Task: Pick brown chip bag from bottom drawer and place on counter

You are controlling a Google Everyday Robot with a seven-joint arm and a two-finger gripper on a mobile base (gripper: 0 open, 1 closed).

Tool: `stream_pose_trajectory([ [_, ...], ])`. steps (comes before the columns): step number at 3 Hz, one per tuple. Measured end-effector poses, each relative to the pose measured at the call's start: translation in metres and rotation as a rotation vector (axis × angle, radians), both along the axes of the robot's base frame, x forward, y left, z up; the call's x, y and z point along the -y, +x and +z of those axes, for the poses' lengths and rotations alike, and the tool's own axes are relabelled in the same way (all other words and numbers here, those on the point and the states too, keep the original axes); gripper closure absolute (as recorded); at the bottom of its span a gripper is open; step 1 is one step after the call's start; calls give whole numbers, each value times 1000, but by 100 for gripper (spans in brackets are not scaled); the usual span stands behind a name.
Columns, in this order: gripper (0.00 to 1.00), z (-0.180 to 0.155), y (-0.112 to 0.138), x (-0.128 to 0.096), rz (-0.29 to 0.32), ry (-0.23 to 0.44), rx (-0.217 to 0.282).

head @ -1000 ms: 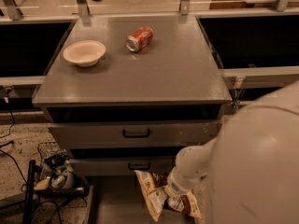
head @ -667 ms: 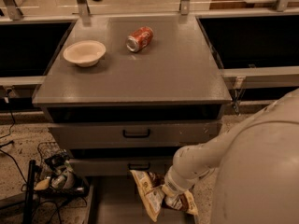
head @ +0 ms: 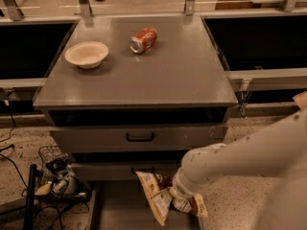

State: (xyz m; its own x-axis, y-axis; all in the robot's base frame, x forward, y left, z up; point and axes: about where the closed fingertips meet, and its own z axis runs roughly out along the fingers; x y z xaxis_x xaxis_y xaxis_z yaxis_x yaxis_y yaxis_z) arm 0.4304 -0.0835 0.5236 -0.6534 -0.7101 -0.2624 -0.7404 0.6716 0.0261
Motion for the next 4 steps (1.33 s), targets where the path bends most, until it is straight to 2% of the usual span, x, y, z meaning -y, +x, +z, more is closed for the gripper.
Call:
stream_pose_trajectory([
  [1, 100, 47, -28, 59, -69, -101, 5],
  [2, 100, 47, -28, 59, -69, -101, 5],
  [3, 100, 70, -25, 65, -84, -122, 34],
  [4, 100, 132, -37, 73, -92, -190, 102],
])
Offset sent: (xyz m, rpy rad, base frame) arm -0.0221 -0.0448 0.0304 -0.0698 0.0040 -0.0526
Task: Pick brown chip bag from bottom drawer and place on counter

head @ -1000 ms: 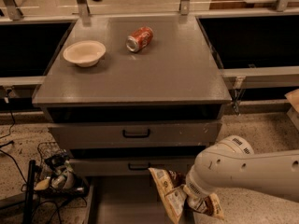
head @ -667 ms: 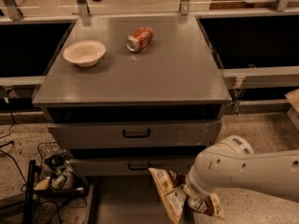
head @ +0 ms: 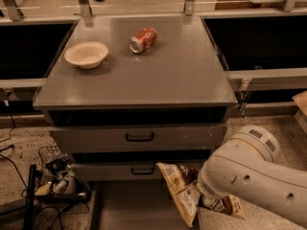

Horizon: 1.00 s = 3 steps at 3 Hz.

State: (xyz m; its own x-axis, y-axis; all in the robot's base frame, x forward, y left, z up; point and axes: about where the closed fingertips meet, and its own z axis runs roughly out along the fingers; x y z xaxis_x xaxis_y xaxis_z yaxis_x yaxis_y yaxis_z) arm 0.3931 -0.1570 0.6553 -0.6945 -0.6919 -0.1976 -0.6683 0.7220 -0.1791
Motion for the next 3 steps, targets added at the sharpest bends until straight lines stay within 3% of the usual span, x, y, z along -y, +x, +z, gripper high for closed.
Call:
stream_pose_trajectory([
  [2, 100, -7, 9, 2, -25, 1, -7],
  [3, 100, 35, 22, 6, -43, -27, 70],
])
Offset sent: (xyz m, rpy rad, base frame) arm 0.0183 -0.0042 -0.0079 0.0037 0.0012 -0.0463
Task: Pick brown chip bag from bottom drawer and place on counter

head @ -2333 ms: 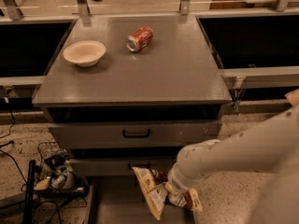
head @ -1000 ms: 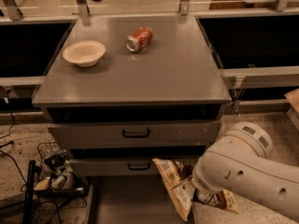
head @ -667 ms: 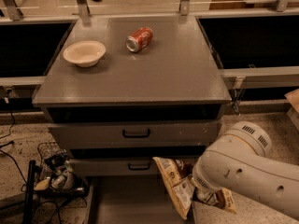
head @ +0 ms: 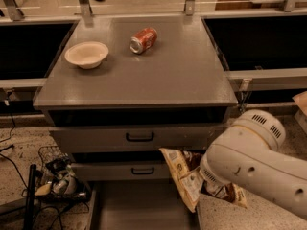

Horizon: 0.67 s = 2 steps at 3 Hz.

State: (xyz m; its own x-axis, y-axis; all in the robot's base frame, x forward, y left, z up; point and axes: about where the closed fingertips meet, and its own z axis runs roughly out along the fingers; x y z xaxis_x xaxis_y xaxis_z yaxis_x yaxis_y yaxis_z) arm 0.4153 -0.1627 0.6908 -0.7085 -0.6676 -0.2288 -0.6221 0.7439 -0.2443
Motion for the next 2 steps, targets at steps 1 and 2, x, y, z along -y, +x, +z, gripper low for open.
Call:
stream_pose_trajectory([
  [1, 100, 68, 4, 4, -3, -35, 57],
  [2, 100, 71, 7, 3, 1, -30, 60],
])
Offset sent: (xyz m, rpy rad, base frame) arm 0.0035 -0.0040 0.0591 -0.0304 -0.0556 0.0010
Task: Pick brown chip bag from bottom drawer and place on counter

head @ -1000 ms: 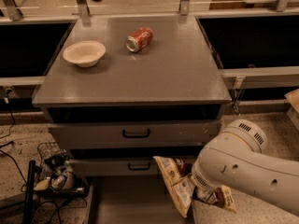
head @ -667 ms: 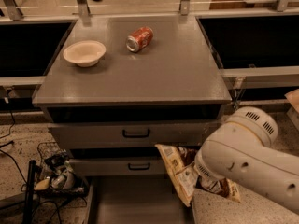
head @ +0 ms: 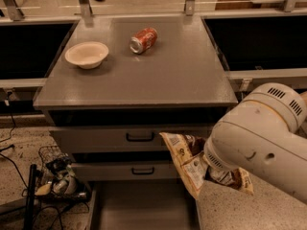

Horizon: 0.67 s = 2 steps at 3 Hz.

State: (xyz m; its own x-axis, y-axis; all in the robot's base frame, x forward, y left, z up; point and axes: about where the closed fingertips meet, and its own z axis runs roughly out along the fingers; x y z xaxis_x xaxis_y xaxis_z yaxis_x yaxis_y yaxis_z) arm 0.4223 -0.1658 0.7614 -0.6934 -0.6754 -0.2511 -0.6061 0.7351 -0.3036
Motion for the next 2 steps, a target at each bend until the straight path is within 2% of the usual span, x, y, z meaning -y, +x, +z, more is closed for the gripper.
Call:
stream_pose_trajectory([
  [1, 100, 26, 12, 1, 1, -8, 26],
  [2, 100, 84, 54, -9, 13, -11, 50],
])
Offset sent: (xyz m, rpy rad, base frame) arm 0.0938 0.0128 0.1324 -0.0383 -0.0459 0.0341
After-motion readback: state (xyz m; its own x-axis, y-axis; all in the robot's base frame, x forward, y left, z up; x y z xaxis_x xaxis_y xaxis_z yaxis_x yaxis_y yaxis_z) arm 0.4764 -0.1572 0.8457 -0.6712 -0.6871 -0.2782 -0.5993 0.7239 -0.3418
